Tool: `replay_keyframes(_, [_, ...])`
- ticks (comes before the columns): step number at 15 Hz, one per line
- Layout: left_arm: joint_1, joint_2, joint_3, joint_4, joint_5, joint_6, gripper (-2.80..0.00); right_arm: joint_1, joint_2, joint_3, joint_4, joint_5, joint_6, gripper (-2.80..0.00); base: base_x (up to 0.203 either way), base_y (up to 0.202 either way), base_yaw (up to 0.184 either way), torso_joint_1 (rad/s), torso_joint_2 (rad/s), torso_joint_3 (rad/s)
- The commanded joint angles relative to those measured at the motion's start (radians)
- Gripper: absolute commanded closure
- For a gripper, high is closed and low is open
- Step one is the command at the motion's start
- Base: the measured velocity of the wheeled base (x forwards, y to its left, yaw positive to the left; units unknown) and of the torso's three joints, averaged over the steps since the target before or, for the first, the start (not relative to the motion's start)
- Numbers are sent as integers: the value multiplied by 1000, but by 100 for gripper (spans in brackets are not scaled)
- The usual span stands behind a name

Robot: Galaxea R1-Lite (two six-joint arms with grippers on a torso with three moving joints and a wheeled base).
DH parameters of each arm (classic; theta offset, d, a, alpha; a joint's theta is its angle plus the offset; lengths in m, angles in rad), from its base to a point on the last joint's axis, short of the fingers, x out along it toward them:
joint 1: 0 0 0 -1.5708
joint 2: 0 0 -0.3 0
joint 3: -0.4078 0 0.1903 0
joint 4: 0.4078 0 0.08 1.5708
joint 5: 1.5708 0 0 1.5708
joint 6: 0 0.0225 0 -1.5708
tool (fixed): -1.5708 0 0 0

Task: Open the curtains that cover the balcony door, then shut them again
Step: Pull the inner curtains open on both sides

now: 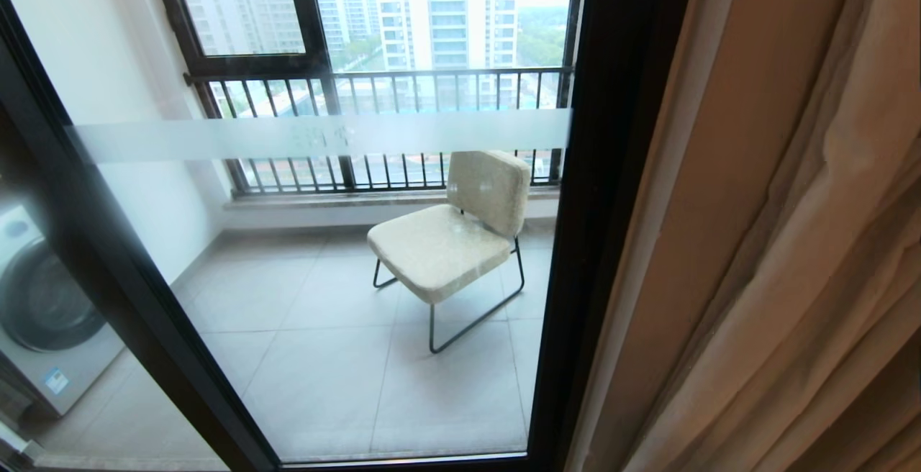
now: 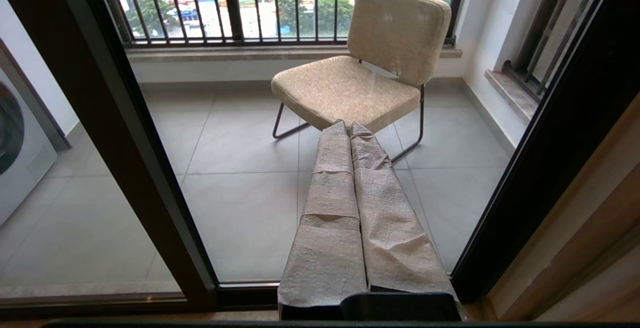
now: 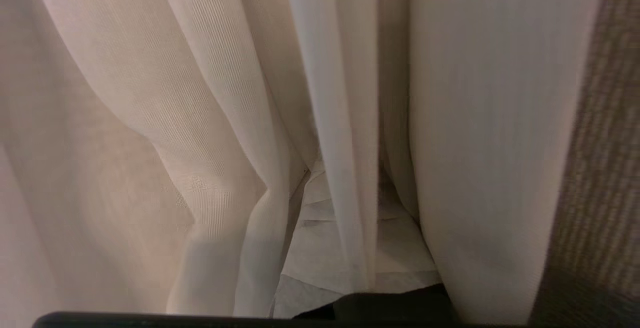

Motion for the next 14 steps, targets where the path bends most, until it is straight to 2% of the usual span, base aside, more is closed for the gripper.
replay_keyframes(1, [0,0,0,0,0,0,0,-97,40,-24,-4,33,7,0,0,0,0,0,0,0])
replay_keyframes(3, [0,0,1,0,0,0,0,-145,59,-36,-6,47,17,0,0,0,0,0,0,0])
replay_keyframes(6, [0,0,0,0,0,0,0,-176,64,-32,-27,78,20,0,0,0,0,0,0,0])
replay_keyframes(9, [0,0,0,0,0,0,0,-169,38,-26,-25,87,17,0,0,0,0,0,0,0])
replay_keyframes(14, [0,0,0,0,0,0,0,-101,-90,56,-15,193,17,0,0,0,0,0,0,0])
